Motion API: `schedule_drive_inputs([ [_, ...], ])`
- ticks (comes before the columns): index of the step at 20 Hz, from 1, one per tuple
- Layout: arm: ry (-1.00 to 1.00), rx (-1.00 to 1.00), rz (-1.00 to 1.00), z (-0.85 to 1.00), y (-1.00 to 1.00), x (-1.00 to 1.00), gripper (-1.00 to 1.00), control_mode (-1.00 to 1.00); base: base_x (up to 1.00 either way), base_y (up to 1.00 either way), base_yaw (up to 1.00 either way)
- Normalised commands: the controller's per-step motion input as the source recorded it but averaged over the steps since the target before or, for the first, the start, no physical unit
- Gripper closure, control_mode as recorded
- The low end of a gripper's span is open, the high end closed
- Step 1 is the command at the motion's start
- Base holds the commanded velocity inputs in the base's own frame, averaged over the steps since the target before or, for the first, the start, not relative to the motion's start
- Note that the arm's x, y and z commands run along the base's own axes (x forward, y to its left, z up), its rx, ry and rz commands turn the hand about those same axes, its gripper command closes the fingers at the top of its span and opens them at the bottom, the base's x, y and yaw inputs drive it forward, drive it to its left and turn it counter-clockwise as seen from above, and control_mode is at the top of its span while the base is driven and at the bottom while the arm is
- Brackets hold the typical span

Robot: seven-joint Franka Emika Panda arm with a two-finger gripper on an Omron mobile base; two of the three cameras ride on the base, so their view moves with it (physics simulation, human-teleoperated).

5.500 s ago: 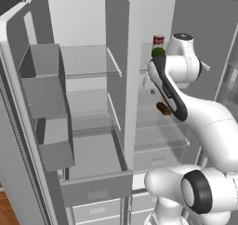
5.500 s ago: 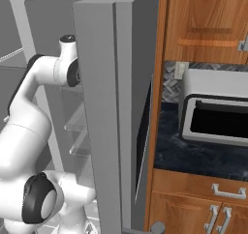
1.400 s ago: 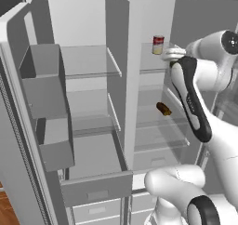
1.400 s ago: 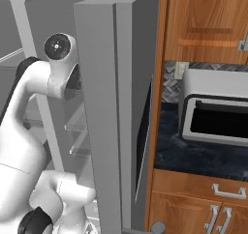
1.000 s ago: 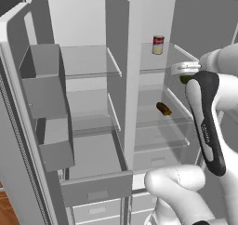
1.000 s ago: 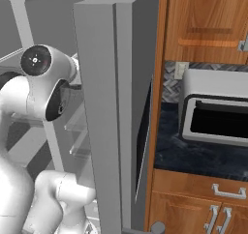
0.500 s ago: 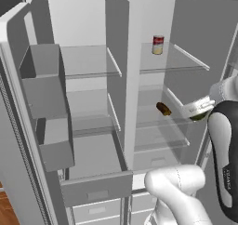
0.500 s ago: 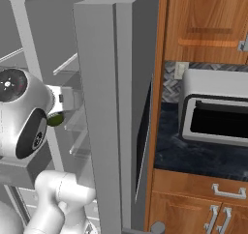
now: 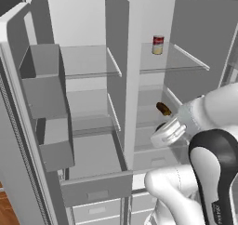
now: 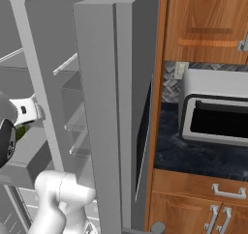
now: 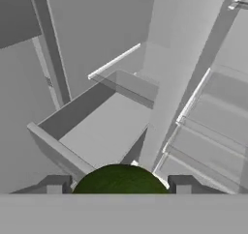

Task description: Take the sweet potato and lime from the fridge shelf and place them in the freezer drawer to begin freezing them.

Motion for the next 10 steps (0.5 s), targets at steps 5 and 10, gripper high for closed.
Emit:
schedule_drive_inputs([
  [5,0.26,-0.16,0.1,-0.05,1.0,0.2,1.0,-1.0,0.0,0.0,0.0],
  [10,0.2,-0.11,0.04,-0.15,0.65,0.11,1.0,-1.0,0.0,0.0,0.0],
])
